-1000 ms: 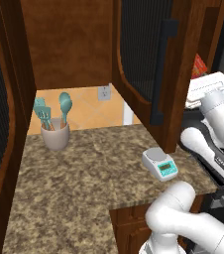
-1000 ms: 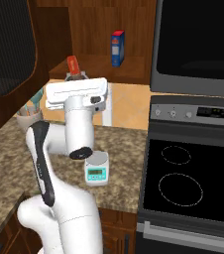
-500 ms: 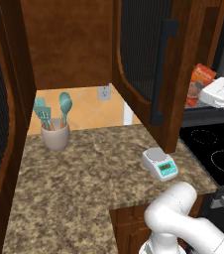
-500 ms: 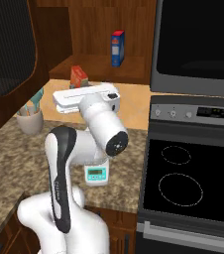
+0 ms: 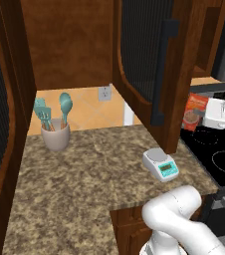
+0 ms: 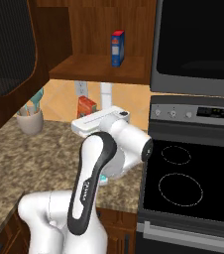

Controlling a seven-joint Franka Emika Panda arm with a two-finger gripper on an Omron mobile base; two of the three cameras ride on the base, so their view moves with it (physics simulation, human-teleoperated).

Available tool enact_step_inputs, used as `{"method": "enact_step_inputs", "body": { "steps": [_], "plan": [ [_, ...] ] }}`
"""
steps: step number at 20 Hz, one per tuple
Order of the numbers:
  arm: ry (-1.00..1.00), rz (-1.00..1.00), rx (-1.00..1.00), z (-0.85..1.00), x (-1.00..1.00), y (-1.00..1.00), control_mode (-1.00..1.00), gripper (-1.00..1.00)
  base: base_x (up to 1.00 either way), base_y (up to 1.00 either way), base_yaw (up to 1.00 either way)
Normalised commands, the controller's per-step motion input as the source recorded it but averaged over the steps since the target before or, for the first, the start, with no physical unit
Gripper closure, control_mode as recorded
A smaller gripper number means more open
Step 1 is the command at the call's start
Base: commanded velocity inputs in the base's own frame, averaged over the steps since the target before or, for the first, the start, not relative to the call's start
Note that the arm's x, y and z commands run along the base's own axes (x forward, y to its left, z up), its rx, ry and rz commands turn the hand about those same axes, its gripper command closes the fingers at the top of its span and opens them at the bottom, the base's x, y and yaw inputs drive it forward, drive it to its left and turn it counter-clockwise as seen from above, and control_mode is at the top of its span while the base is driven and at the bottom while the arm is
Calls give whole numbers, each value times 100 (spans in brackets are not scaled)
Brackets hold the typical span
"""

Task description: Pick the boxed food and place it on the digital scale for weighing, and close the cabinet.

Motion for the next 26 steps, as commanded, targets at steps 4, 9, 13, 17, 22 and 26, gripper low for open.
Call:
{"method": "enact_step_inputs", "body": {
  "steps": [4,9,13,17,22,26],
  "plan": [
    [6,0,-9,-100,43,2,-100,100,0,0,0],
    [21,3,-1,-77,43,4,-100,100,0,0,0],
    [25,7,0,-50,45,0,-100,100,0,0,0],
    [2,8,0,-54,32,0,-100,100,0,0,0],
    [-5,4,0,-49,15,1,-100,100,0,0,0],
    [0,0,0,-29,27,1,-100,100,0,0,0]
  ]
}}
